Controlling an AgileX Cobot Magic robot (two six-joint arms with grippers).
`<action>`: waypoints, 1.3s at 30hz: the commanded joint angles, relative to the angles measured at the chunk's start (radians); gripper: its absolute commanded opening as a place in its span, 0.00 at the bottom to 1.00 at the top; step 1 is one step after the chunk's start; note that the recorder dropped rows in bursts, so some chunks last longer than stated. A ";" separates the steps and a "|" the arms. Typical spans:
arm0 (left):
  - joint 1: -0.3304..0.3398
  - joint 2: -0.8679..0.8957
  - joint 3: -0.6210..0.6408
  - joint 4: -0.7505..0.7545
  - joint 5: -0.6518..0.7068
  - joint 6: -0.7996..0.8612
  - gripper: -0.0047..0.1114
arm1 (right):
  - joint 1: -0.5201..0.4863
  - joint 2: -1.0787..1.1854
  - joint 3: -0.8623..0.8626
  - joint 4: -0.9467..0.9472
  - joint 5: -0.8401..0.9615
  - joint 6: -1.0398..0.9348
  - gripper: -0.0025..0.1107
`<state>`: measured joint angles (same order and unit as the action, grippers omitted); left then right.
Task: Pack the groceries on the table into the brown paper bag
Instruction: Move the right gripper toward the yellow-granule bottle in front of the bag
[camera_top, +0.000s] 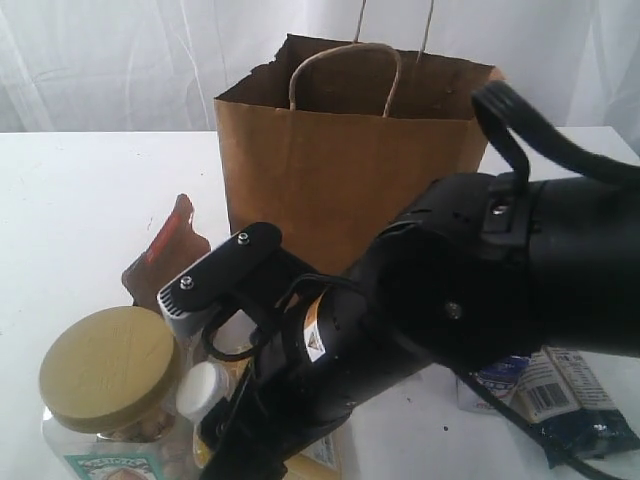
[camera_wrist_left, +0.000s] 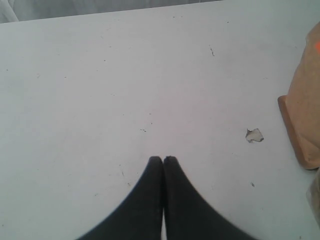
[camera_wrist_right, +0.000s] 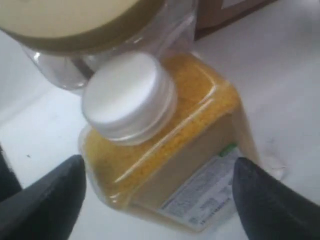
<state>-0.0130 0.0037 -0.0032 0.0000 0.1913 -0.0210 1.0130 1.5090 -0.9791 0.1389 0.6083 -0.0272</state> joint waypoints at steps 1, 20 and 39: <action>0.001 -0.004 0.003 0.000 -0.004 0.000 0.04 | 0.003 0.002 0.004 -0.303 -0.007 0.172 0.68; 0.001 -0.004 0.003 0.000 -0.004 0.000 0.04 | 0.003 0.002 0.002 -0.646 0.156 0.273 0.68; 0.001 -0.004 0.003 0.000 -0.004 0.000 0.04 | 0.003 0.002 0.002 -0.394 0.135 -0.165 0.68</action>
<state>-0.0130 0.0037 -0.0032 0.0000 0.1913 -0.0210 1.0183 1.5090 -0.9791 -0.2949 0.7949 -0.2391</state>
